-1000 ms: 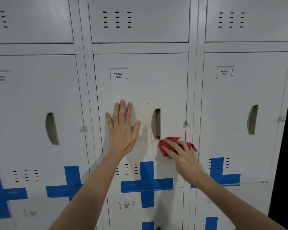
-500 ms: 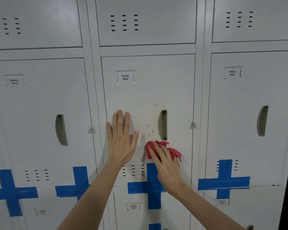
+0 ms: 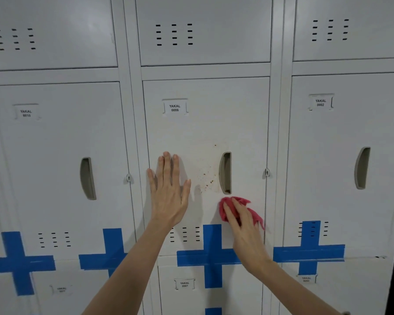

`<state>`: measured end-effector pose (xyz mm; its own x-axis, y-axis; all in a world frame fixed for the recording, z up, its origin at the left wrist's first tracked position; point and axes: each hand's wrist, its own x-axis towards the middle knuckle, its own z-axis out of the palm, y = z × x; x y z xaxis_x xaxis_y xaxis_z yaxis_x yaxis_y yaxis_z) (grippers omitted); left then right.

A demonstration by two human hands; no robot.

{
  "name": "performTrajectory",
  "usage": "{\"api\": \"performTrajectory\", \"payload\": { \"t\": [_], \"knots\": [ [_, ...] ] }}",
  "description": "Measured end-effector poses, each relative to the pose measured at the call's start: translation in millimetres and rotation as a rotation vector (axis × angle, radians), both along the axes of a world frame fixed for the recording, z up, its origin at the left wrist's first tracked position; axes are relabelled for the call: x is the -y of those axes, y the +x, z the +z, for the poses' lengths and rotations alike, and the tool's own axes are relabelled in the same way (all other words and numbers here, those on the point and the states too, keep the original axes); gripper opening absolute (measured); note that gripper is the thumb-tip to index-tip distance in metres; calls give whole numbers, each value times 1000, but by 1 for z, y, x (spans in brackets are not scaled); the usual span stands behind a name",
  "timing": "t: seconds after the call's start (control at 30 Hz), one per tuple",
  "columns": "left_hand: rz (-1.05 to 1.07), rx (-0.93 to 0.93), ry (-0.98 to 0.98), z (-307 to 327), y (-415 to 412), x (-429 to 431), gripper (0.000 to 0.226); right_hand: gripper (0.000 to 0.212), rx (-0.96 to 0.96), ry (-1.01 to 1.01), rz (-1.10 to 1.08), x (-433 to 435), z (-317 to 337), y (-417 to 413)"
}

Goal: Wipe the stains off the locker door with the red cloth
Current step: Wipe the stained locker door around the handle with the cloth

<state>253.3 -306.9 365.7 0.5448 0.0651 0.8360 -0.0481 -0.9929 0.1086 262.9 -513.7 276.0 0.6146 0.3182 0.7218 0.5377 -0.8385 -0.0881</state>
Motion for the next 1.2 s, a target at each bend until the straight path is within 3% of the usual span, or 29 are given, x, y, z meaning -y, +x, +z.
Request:
{"api": "performTrajectory", "payload": {
  "t": [0.17, 0.37, 0.43, 0.53, 0.63, 0.73, 0.83, 1.0, 1.07, 1.2],
  "knots": [
    [-45, 16, 32, 3, -6, -7, 67, 105, -12, -89, 171, -51, 21, -12],
    [-56, 113, -6, -5, -20, -14, 57, 93, -27, -49, 334, -85, 46, -12],
    [-49, 192, -72, -9, -27, -11, 45, 84, -37, -5, 359, -87, 49, -11],
    [-249, 184, -265, -21, -37, 6, 28, 68, 28, 28, 360, -85, 55, -8],
    [-378, 149, -431, -36, -39, 20, 32, 51, -32, 164, 390, -81, 70, -6],
    [-453, 164, -459, -40, -40, 26, 42, 35, -97, 318, 469, -77, 84, -7],
    [-500, 106, -426, -48, -42, 27, 42, 38, -91, 229, 518, -69, 86, -2],
    [-457, -14, -273, -70, -30, 27, 56, 71, -397, 66, 671, -30, 96, -17],
    [-349, -40, -159, -75, -21, 31, 59, 63, -275, 33, 584, -14, 92, -22],
    [-85, -54, -84, -64, -6, 43, 66, 52, 126, 11, 173, 5, 88, -16]
  ]
}}
